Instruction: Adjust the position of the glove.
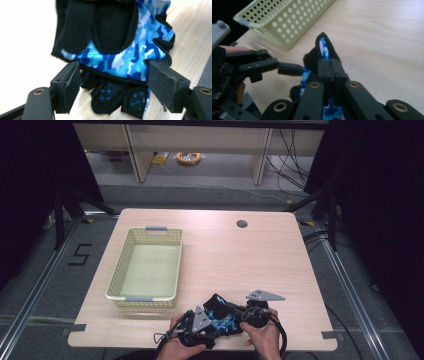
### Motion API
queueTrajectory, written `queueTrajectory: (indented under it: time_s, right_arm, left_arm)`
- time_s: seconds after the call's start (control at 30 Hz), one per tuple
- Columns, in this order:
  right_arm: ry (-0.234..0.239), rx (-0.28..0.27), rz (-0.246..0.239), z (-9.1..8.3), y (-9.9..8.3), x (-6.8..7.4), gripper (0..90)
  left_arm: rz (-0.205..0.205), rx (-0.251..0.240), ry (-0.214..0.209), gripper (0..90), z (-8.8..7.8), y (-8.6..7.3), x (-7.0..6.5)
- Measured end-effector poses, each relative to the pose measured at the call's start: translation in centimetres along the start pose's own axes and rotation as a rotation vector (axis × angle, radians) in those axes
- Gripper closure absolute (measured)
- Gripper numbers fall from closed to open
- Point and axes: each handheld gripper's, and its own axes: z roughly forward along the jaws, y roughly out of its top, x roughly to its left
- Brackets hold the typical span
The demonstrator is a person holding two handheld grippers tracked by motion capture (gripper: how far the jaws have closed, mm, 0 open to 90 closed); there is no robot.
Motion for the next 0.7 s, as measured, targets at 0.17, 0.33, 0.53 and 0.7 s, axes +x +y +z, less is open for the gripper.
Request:
queueTrajectory:
  time_s: [0.17,0.33,0.53,0.7]
  right_arm:
    - [-0.045,0.016,-0.038,0.3,-0.5,-1.0,87.2]
    - [-0.072,0.056,-0.037,0.9,-1.0,-1.2,86.9]
    - [-0.07,0.071,-0.03,1.5,-1.2,-1.7,87.2]
    - [-0.08,0.075,-0.036,1.6,-1.2,-1.6,87.2]
  left_arm:
    - [0.017,0.008,-0.004,26.4,-0.4,0.0,-0.1]
    - [0.019,-0.017,-0.031,27.4,-1.4,-0.4,-1.0]
    - [0.057,-0.011,-0.068,29.5,-1.5,-0.6,-2.4]
    - [0.093,0.007,-0.055,35.3,-0.7,-0.7,-2.8]
